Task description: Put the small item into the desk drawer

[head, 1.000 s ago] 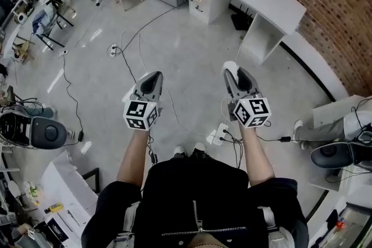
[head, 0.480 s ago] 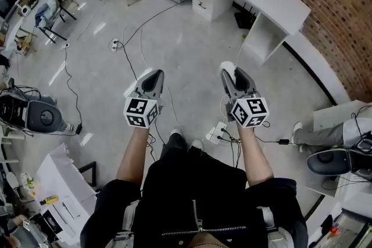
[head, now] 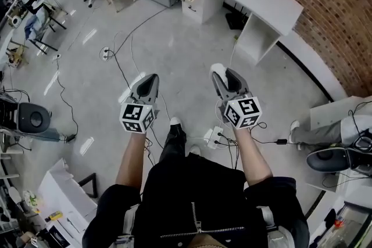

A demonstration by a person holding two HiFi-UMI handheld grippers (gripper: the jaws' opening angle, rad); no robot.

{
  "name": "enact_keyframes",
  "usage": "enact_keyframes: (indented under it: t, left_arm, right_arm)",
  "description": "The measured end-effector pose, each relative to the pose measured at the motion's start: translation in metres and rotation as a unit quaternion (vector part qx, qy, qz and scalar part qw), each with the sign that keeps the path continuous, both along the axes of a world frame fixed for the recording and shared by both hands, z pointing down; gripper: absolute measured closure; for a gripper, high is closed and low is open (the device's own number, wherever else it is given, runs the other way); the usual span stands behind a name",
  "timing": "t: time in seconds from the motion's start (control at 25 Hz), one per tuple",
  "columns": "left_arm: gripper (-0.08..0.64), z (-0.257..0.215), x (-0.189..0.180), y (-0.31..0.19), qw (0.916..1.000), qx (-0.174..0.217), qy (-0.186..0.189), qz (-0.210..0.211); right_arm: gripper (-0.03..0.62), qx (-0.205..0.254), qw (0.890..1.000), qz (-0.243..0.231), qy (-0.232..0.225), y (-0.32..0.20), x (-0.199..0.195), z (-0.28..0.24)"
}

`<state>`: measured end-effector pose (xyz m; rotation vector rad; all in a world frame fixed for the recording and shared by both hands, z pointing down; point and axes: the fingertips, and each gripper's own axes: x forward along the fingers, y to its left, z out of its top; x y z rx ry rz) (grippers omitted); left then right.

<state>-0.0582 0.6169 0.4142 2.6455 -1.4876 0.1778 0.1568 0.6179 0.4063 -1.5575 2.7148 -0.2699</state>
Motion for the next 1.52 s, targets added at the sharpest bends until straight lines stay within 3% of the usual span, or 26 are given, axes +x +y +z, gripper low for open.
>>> enact_keyframes:
  t: [0.28, 0.88, 1.2, 1.52]
  left_arm:
    - [0.538, 0.007, -0.002, -0.068, 0.9999, -0.011, 0.000, 0.008]
    - [0.538, 0.006, -0.042, -0.222, 0.9984, -0.010, -0.005, 0.056]
    - [0.538, 0.012, -0.059, -0.266, 0.9981, -0.017, -0.004, 0.058]
    - [0.538, 0.008, -0.041, -0.346, 0.9983, -0.021, -0.004, 0.054]
  right_arm:
    - [0.429, -0.022, 1.000, 0.006, -0.008, -0.062, -0.003, 0.009]
    - [0.429, -0.025, 0.999, 0.040, -0.010, -0.200, -0.055, 0.006]
    - [0.430, -0.036, 0.998, 0.046, -0.016, -0.246, -0.070, 0.014]
    - [0.430, -0.039, 0.998, 0.037, -0.018, -0.329, -0.057, 0.014]
